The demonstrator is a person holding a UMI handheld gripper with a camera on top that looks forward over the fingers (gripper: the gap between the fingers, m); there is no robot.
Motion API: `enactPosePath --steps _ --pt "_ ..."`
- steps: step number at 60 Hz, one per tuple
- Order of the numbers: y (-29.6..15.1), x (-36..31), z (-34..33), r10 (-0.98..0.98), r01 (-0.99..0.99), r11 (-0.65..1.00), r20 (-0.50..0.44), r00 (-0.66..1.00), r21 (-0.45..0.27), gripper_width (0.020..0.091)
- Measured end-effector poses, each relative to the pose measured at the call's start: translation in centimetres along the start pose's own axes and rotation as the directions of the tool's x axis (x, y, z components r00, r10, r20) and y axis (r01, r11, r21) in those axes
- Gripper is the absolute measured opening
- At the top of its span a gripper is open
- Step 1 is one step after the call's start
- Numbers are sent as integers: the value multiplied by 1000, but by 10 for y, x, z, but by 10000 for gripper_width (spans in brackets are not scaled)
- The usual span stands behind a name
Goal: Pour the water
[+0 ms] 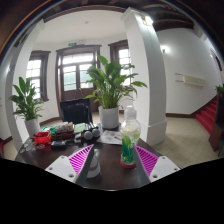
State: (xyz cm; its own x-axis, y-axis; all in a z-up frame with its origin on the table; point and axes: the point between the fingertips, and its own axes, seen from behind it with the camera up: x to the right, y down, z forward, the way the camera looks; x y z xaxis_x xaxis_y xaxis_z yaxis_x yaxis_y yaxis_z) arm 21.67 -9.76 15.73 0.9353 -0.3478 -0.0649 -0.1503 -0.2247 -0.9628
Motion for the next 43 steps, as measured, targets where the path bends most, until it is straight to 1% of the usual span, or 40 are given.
enactPosePath --steps 6,21,33,37,43 --pt "-4 -25 -38 -4 4 1000 32 999 -7 775" --pt "0 -115 -105 -60 66 997 194 979 -26 773" --pt "-1 -175 -142 -97 101 995 329 939 4 767" --pt "1 -183 -147 -109 115 993 338 935 3 763" --pt "8 -181 -146 -144 153 988 314 938 -6 760"
